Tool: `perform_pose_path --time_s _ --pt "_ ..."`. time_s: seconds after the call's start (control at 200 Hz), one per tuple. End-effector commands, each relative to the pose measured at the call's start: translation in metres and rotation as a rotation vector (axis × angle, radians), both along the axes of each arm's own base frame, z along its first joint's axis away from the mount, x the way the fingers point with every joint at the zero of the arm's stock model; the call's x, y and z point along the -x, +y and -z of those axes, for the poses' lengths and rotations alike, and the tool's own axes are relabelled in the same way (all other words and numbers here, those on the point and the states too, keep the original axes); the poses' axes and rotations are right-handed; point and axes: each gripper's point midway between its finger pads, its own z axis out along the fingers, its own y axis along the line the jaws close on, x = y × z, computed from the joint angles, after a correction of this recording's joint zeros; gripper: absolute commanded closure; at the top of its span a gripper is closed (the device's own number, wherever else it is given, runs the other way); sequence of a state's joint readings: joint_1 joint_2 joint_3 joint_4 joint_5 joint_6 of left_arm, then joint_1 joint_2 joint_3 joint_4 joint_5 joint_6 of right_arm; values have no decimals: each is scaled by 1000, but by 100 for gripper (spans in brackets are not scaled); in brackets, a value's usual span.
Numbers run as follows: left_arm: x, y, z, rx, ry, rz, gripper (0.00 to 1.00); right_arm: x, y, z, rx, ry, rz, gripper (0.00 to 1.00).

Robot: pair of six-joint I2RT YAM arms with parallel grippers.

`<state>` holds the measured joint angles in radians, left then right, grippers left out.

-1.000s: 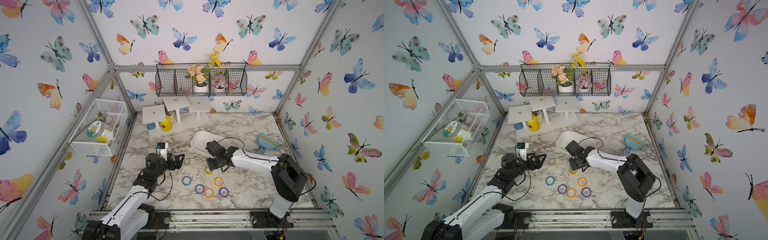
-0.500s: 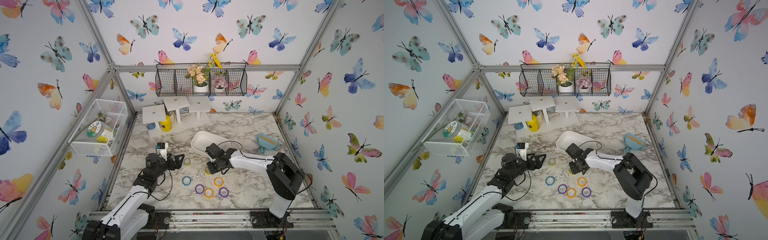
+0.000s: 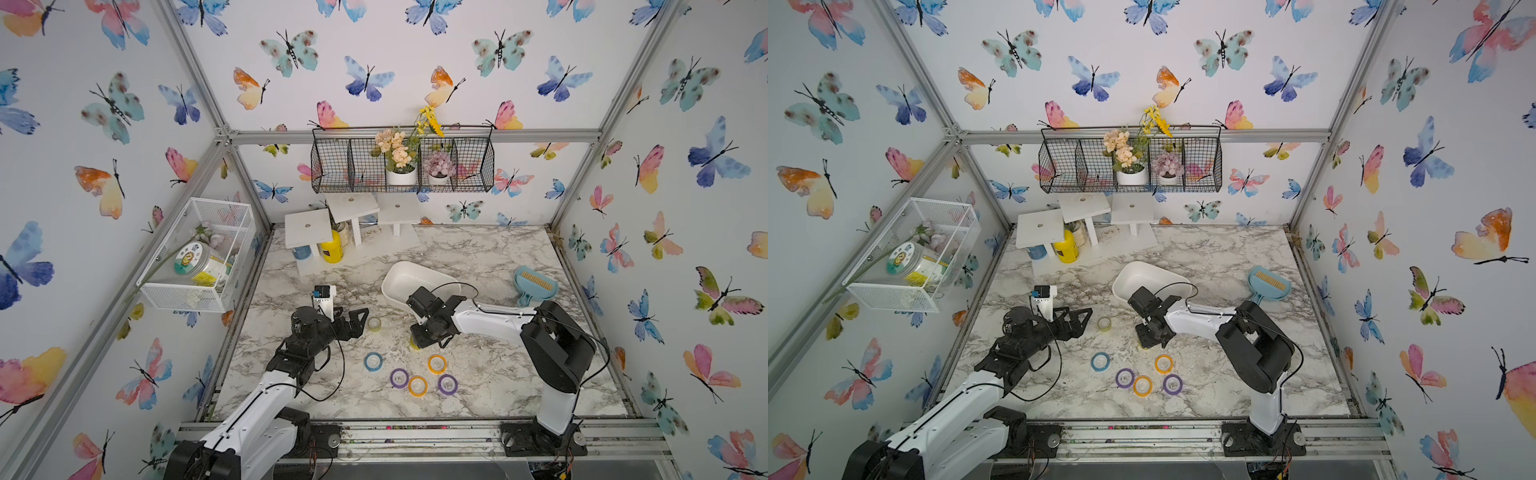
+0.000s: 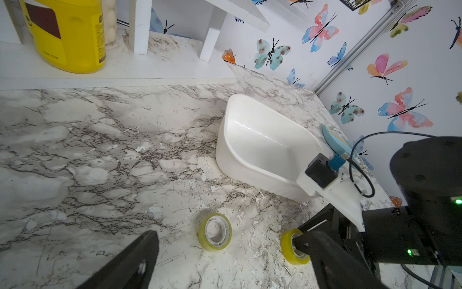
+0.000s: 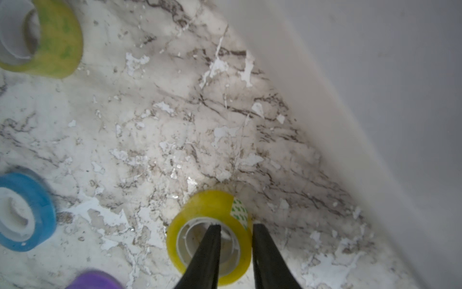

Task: Put the transparent tape into the storage box
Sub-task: Pick up the tape at the center of the board.

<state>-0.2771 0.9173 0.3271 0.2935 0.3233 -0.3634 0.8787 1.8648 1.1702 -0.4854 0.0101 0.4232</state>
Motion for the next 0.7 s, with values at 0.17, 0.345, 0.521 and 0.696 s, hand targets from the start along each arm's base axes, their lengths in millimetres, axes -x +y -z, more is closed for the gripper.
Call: perform_pose_path --time_s 0.17,0.345,0.521,0.696 --pt "-4 1 -4 -11 -15 -10 1 -1 3 -4 -3 3 -17 78" --pt "-4 1 -6 -9 -18 -9 1 1 1 -4 -1 6 -15 83" --pt "-4 1 -6 -10 -19 -12 1 2 -1 -8 -4 -1 -13 85" --pt "-4 1 -6 -11 -18 -12 1 0 4 -27 -44 -28 -15 87"
